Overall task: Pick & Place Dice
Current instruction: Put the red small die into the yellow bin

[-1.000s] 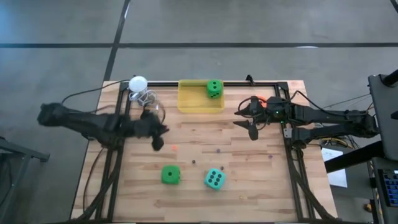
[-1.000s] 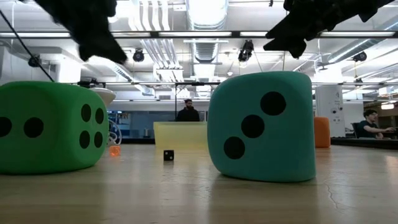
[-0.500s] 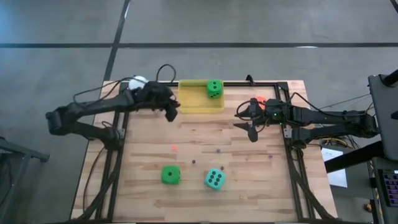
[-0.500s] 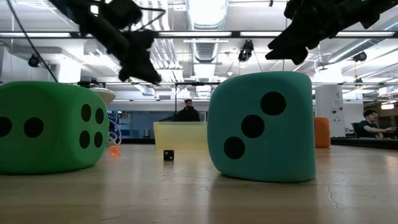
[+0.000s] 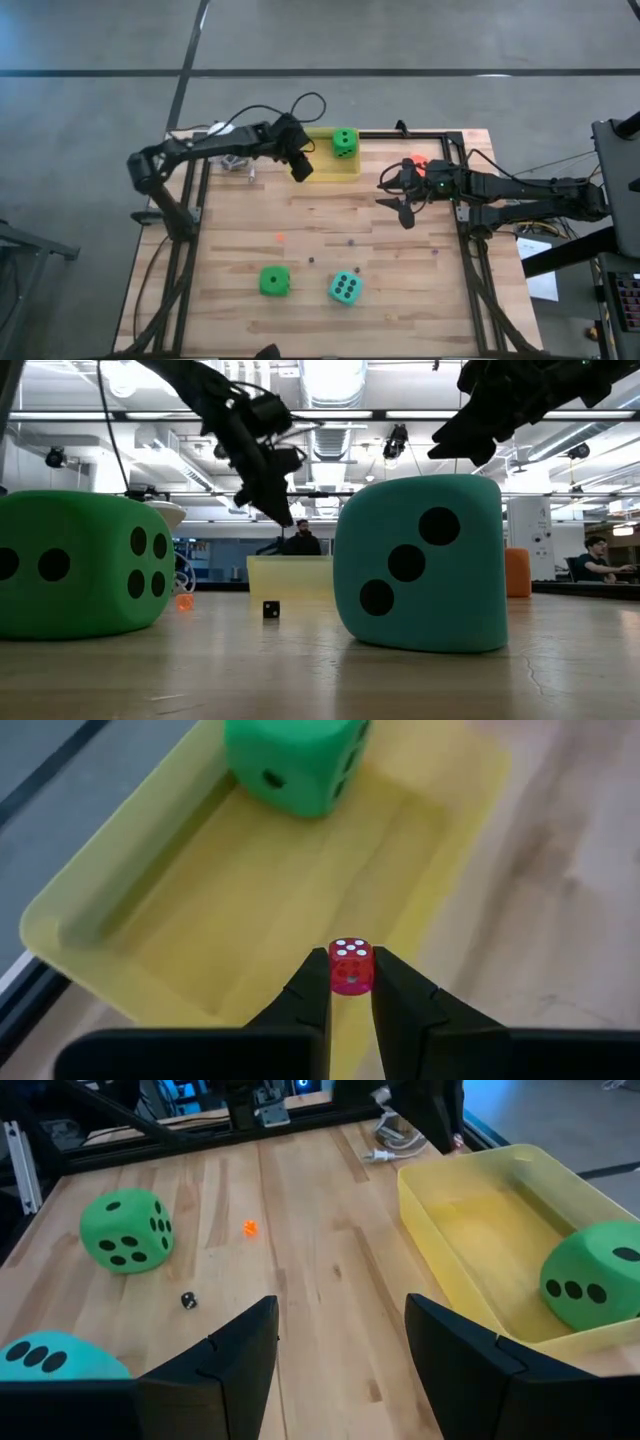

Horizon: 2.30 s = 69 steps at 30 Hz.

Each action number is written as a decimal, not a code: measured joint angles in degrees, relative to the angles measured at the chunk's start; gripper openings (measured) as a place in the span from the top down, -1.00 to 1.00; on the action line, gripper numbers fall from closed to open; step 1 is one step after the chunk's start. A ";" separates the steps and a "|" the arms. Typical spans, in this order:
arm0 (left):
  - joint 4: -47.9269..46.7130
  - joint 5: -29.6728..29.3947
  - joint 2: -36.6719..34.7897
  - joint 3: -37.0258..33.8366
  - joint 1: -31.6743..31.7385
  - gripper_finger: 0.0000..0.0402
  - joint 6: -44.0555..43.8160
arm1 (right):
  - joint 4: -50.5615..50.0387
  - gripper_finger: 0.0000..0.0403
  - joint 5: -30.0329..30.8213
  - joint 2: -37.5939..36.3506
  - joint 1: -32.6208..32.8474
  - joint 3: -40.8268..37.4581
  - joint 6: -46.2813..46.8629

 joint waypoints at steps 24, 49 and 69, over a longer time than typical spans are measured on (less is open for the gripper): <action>-6.73 -3.30 4.36 -0.13 1.60 0.78 5.02 | 0.09 -0.07 0.00 0.00 0.00 -0.96 0.13; -5.39 -2.46 4.38 -1.97 1.00 0.59 4.83 | 0.50 -0.07 0.00 0.00 0.00 -0.96 -0.04; -5.95 3.85 4.38 -1.92 1.02 0.11 1.71 | 0.48 -0.07 -0.02 0.00 0.00 -0.96 0.13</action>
